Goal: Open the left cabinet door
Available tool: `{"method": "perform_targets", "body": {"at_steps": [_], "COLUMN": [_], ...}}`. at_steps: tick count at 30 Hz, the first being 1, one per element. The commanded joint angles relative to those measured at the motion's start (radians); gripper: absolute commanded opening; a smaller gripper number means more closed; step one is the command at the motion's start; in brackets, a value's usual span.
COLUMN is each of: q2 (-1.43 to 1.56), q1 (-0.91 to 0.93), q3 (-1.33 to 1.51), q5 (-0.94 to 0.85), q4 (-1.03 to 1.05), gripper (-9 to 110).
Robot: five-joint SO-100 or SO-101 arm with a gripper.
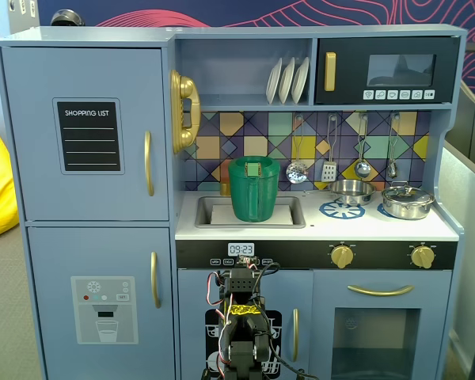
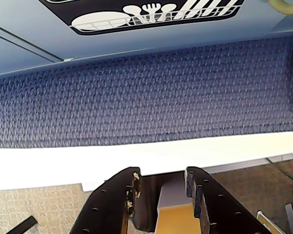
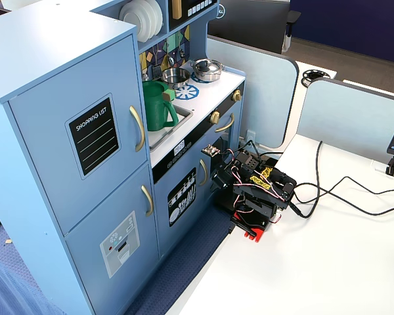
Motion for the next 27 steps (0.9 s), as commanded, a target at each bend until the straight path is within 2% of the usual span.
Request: {"method": "perform_targets", "body": {"at_steps": [1, 15, 20, 27], "q2": [-0.003, -0.003, -0.006, -0.025], "q1": [0.041, 0.026, -0.031, -0.192], "q3": [0.011, 0.009, -0.029, -0.212], "q5": [-0.057, -0.06, 0.0, -0.081], "q4": [0.186, 0.178, -0.032, -0.38], "gripper": [0, 0, 0, 0]}}
